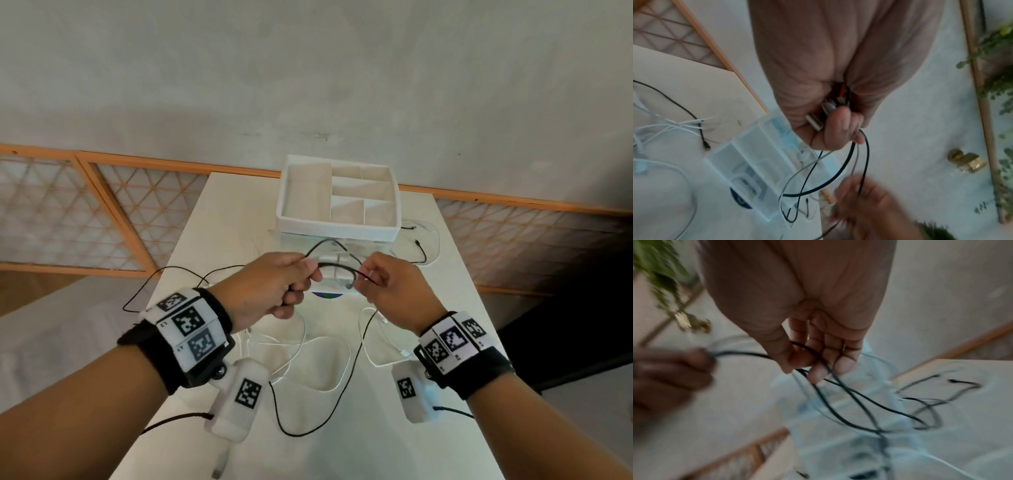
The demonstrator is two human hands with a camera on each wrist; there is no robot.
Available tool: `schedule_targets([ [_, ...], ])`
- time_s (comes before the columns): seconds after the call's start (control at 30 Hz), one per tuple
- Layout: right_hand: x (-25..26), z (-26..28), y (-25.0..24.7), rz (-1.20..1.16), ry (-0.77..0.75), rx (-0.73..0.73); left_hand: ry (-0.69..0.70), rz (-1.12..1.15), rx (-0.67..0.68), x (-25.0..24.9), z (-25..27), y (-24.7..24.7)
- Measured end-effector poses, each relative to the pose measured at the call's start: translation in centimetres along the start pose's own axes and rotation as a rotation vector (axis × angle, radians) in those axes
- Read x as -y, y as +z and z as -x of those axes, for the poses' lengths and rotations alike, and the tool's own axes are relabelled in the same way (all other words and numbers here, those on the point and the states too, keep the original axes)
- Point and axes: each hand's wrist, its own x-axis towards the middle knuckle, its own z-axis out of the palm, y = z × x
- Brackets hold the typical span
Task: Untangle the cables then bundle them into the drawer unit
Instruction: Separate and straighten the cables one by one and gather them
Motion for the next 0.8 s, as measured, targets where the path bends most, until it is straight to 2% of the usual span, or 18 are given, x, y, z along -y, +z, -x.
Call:
schedule_targets([
  [0.03,-1.8,-0.2,0.2,0.11,0.072,-0.006,0.027,0.036,-0.011,-0.4,0.3,-0.4],
  [0.1,-5.6,-0.3,0.9,0.29,0.272,0.093,0.085,0.109,-0.057,-1.3,0.8,-1.1],
  [0.17,-7.5,-0.1,1.4,0.361,0.456,0.212,0.141,0.105,-0.117,-1.9,1.0,-1.7],
  [0.2,-7.3,-0.4,1.1,0.377,0.484,0.234,0.151,0.077,-0.154,-2.0,1.1,-1.9],
  [0.23,-6.1,-1.0,0.2,0.391,0.452,0.222,0.142,0.049,-0.192,-1.9,1.1,-2.0],
  [0.3,-2.4,-3.1,-2.8,0.286,0.312,0.073,0.085,0.017,-0.265,-1.2,0.8,-2.4],
  [0.4,3.6,-4.8,-7.8,-0.228,0.065,-0.245,0.002,0.024,-0.372,0.0,0.3,-2.5],
  [0.43,4.5,-4.8,-8.6,-0.326,-0.033,-0.359,-0.009,0.041,-0.398,0.2,0.3,-2.6],
  [0.5,4.2,-4.7,-8.8,-0.226,-0.12,-0.469,-0.02,0.053,-0.416,0.3,0.4,-2.7],
  [0.53,2.6,-4.5,-8.2,-0.042,-0.066,-0.428,-0.019,0.05,-0.414,0.2,0.5,-2.7],
  [0.57,0.2,-4.3,-7.3,0.164,0.053,-0.34,-0.014,0.051,-0.41,0.1,0.7,-2.9],
  [0.6,-2.4,-3.8,-6.4,0.326,0.221,-0.224,-0.007,0.057,-0.406,0.0,0.9,-3.2],
  [0.63,-5.0,-3.3,-5.6,0.375,0.401,-0.128,0.003,0.064,-0.405,-0.2,1.0,-3.5],
  [0.7,-7.3,-2.4,-5.1,0.205,0.652,-0.065,0.021,0.079,-0.421,-0.4,1.3,-4.1],
  [0.73,-7.2,-2.2,-5.4,0.067,0.685,-0.092,0.024,0.081,-0.434,-0.3,1.3,-4.4],
  [0.8,-5.8,-2.6,-6.7,-0.174,0.592,-0.182,0.011,0.062,-0.448,-0.1,1.2,-4.6],
])
